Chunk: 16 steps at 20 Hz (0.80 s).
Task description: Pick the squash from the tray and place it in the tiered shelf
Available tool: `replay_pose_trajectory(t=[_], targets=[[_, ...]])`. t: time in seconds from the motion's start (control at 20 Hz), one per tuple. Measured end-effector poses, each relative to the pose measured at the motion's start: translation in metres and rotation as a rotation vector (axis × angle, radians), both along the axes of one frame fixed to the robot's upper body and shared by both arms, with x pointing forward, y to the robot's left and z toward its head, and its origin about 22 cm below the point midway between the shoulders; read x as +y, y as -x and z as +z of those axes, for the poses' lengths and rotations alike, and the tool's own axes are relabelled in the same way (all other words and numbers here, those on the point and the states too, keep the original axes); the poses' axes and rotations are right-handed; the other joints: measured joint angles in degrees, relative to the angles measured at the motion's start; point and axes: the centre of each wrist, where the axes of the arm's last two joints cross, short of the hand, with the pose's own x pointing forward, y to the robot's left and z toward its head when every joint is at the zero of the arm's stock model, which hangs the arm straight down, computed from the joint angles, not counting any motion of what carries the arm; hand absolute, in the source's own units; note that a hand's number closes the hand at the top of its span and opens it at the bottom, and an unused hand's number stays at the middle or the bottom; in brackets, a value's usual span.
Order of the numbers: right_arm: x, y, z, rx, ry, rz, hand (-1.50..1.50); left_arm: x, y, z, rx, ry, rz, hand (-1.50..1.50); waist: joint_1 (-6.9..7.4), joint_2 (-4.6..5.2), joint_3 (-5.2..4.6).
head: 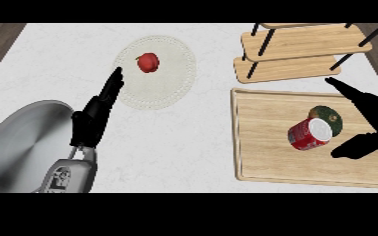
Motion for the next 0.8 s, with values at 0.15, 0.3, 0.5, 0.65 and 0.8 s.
replay_pose_trajectory(t=[0.15, 0.3, 0.5, 0.65, 0.8], targets=[[0.003, -0.002, 0.001, 0.003, -0.007, 0.005, -1.50, -0.001, -0.005, -0.006, -0.002, -0.001, 0.003, 0.00, -0.07, 0.01, 0.00], [0.002, -0.007, -0.003, 0.008, -0.002, 0.011, -1.50, -0.003, -0.006, -0.010, 0.000, 0.002, 0.003, 0.00, -0.03, 0.01, -0.02], [-0.001, -0.001, -0.010, 0.032, 0.004, 0.022, -1.50, 0.001, -0.010, -0.008, 0.002, -0.002, 0.003, 0.00, -0.09, -0.01, -0.01], [0.004, 0.001, -0.021, 0.044, 0.013, 0.034, 1.50, 0.002, -0.003, -0.006, 0.001, 0.000, 0.002, 0.00, -0.04, -0.02, -0.01], [0.002, 0.003, -0.026, 0.046, 0.055, 0.071, 1.50, 0.004, 0.000, -0.008, -0.002, 0.001, -0.001, 0.00, -0.01, -0.07, -0.08]])
